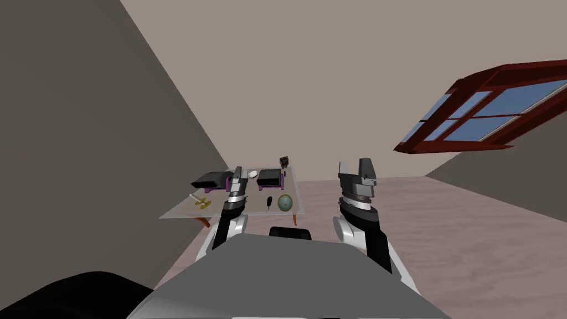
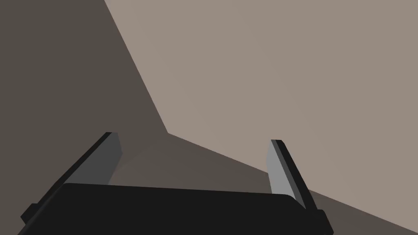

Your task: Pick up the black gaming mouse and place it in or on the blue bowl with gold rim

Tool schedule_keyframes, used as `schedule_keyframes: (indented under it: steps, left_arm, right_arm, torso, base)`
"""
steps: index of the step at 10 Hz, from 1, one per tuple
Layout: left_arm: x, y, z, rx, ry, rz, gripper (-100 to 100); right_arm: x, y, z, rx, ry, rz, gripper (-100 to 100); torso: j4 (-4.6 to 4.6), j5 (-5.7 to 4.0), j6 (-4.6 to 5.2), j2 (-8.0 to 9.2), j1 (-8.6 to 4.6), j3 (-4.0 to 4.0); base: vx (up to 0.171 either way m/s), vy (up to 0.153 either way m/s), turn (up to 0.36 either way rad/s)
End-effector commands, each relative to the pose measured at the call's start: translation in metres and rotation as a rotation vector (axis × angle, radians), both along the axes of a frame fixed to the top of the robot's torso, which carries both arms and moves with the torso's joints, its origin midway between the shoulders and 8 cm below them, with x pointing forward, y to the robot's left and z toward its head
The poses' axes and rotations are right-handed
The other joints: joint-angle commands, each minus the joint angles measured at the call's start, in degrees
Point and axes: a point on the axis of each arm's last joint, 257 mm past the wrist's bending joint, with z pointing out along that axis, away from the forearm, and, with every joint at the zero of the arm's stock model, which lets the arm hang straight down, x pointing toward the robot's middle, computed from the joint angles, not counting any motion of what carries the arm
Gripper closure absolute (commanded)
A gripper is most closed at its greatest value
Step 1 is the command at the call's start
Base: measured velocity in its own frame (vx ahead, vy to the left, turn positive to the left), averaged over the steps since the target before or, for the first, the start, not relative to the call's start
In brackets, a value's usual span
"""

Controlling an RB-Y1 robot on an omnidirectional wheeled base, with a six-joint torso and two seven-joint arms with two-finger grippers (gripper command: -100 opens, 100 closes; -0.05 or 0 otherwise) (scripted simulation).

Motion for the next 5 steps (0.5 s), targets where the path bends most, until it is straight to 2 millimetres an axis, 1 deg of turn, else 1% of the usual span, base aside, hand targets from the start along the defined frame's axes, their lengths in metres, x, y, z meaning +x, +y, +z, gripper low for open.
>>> schedule_keyframes:
  steps: [1, 3, 5]
  left_arm:
    - [0.007, 0.001, -0.014, 0.024, 0.043, -0.009, -100]
    - [0.015, 0.006, -0.034, 0.042, 0.101, -0.011, -100]
    - [0.023, 0.015, -0.061, 0.056, 0.178, -0.005, -100]
  right_arm:
    - [0.0, 0.0, 0.0, 0.0, 0.0, 0.0, 0]
    - [0.0, 0.0, 0.0, 0.0, 0.0, 0.0, 0]
    - [0.0, 0.0, 0.0, 0.0, 0.0, 0.0, 0]
  torso:
    - [0.0, 0.0, 0.0, 0.0, 0.0, 0.0]
    - [0.11, -0.01, 0.01, 0.51, -0.04, 0.29]
    - [0.11, -0.02, 0.02, 0.47, -0.07, 0.28]
  base:
    - [-0.092, -0.011, -0.1]
    - [-0.15, -0.024, -0.14]
    - [-0.101, -0.022, -0.191]
